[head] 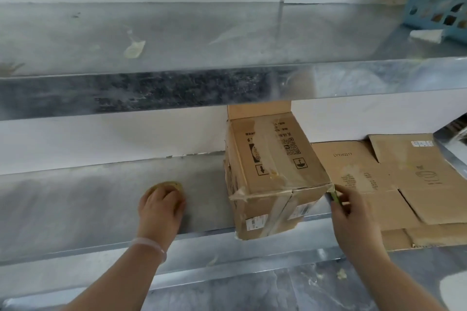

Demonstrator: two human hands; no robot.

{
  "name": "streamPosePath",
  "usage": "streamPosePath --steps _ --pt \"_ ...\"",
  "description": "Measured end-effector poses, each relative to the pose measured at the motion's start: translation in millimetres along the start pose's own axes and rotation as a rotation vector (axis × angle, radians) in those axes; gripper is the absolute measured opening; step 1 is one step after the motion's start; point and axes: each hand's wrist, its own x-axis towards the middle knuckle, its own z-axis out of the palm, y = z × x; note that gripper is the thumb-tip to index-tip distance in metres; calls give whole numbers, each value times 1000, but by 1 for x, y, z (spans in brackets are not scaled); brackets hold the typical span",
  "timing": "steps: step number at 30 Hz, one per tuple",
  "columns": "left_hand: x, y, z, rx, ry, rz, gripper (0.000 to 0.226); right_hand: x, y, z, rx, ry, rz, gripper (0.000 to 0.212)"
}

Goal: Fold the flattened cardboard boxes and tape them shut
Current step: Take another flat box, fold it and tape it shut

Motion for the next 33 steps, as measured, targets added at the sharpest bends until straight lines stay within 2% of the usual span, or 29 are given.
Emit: streamPosePath --steps 3,7,9,11,13,14,17,19,22,24,28,30,33 --pt "-17 -4 12 -47 -43 1 34 33 5 26 -143 -142 27 30" --pt "-20 -7 17 -83 -54 -28 31 56 0 45 -154 -356 97 29" --pt "-20 -9 15 -82 -112 -29 24 59 1 46 -336 -440 56 21" --pt "-21 -14 11 -67 -172 1 15 60 2 43 -445 -403 -61 40" --pt "-19 -17 5 -69 -275 19 34 58 1 34 -361 -388 -141 67" --pt "-17 -17 1 -90 -307 26 45 56 -1 28 -304 -383 -169 70" --pt "-14 -13 -7 -195 -280 -38 63 47 -4 9 17 -241 -145 52" --pt "-16 -10 -11 -187 -226 -46 58 37 -10 -7 285 -159 -137 43" --pt "-19 -6 -8 -85 -233 53 34 27 -21 -22 492 -187 -164 40" --pt "-17 -1 -3 -93 -260 -28 21 26 -28 -27 552 -240 -172 37" --pt "-13 9 6 -205 -191 -313 7 19 -36 -30 655 -300 -194 36" --pt "-13 9 6 -215 -172 -376 7 13 -40 -31 641 -331 -245 47" --pt "-16 11 5 -221 -213 -389 24 6 -44 -34 670 -361 -259 60"
